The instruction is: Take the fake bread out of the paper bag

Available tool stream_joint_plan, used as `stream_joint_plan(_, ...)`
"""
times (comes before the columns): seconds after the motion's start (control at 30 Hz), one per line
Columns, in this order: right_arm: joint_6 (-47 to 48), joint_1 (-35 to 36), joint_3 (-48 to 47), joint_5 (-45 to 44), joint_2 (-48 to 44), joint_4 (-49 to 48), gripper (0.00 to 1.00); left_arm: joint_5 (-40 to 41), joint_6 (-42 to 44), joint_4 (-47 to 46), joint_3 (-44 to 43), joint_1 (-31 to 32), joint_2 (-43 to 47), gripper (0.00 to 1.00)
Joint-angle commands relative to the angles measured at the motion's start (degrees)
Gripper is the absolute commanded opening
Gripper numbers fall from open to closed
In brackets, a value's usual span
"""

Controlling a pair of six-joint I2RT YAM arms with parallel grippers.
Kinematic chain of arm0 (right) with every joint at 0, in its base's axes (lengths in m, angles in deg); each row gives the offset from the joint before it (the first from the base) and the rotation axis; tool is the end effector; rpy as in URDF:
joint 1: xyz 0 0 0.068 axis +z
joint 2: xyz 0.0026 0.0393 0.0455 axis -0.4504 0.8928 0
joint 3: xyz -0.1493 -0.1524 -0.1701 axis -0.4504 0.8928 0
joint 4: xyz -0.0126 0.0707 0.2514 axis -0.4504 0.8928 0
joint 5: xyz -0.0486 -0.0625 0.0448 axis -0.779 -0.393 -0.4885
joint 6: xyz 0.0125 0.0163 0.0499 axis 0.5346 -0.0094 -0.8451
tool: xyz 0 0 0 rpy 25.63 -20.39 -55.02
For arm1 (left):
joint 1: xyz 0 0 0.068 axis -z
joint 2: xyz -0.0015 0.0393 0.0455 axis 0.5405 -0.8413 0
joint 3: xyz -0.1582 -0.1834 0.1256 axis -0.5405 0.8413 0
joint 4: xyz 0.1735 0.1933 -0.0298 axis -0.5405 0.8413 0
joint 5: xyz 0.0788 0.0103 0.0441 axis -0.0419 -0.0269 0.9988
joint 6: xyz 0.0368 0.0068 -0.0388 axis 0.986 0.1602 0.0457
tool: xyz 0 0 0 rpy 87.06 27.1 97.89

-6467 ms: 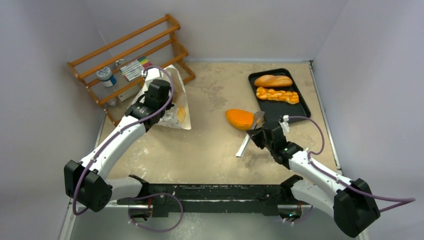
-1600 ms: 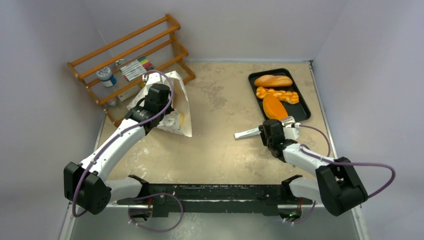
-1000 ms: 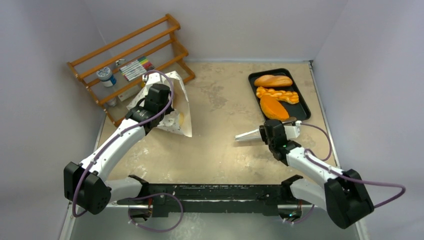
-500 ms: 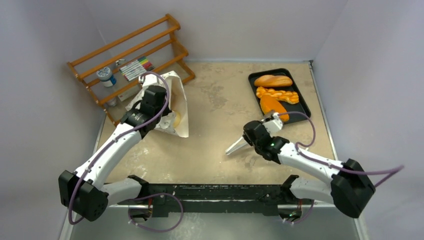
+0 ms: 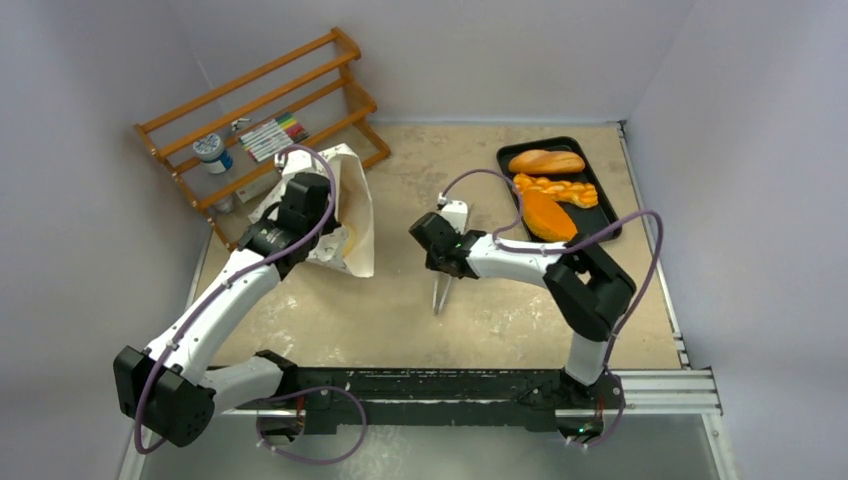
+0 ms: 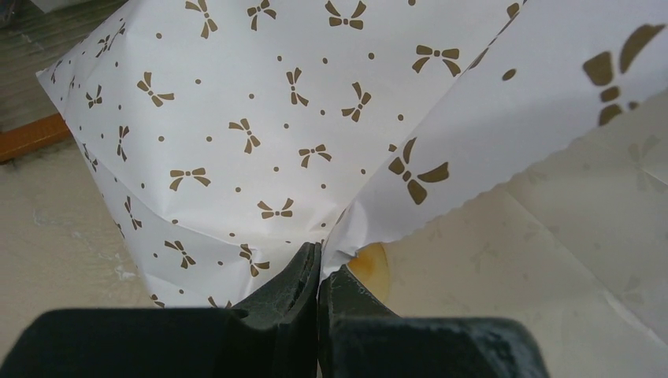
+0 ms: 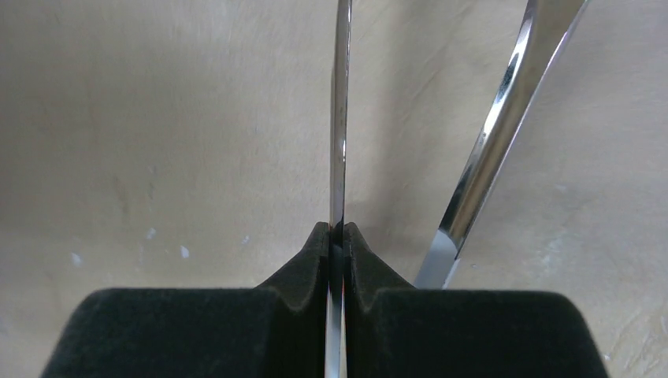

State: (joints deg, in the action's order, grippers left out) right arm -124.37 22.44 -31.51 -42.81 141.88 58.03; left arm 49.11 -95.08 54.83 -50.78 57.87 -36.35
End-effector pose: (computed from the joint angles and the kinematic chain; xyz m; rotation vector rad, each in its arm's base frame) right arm 0.2554 0.2701 0.1854 0.2540 2.3021 0.2851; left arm 0.2251 -0.0887 0.3212 -0.3923 2.1178 -0.0902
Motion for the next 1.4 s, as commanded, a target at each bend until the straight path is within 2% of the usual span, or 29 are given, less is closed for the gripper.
stream_joint_plan(0.0, 12.96, 2.12, -2.75, 3.90, 2.08, 0.84, 0.03, 2.78, 1.16, -1.17, -2.12, -0.54, 1.89, 0.00)
stream_joint_plan(0.2, 18.35, 3.77, -1.91, 8.76, 2.96, -1.26, 0.11, 3.20, 1.47, -1.63, -2.12, -0.60, 1.60, 0.00)
stream_joint_plan(0.33, 20.19, 6.46, -2.88, 9.46, 2.93, 0.13, 0.26, 3.23, 1.52, -1.91, -2.49, -0.54, 1.15, 0.00)
stream_joint_plan(0.53, 18.47, 8.91, -2.20, 5.47, -2.03, 0.30, 0.46, 3.53, 1.70, -2.07, -2.80, -0.56, 0.64, 0.00)
stream_joint_plan(0.77, 15.24, 9.06, -1.96, -0.62, -10.46, 3.58, 0.58, 3.62, 1.68, -2.22, -2.90, -0.54, 0.50, 0.00)
stream_joint_plan(0.87, 13.14, 8.41, -3.55, -5.53, -10.66, 5.79, 0.62, 3.57, 1.65, -2.33, -2.93, -0.59, 0.33, 0.00)
stream_joint_plan(0.93, 10.93, 5.95, -5.69, -7.24, -9.23, 7.72, 0.62, 3.45, 1.62, -2.50, -2.81, -0.54, 0.27, 0.00)
stream_joint_plan(1.07, 11.20, -4.10, -10.26, -7.01, -4.02, 7.79, 0.59, 3.27, 1.70, -2.58, -2.85, -0.55, 0.16, 0.00)
stream_joint_plan(1.23, 18.43, -15.29, -19.12, -4.96, 4.56, 4.83, 0.56, 3.10, 2.01, -2.42, -2.79, -0.54, -0.03, 0.00)
stream_joint_plan(1.37, 24.22, -21.65, -29.89, -5.61, 14.12, 5.01, 0.56, 2.71, 2.17, -2.65, -2.80, -0.58, -0.55, 0.00)
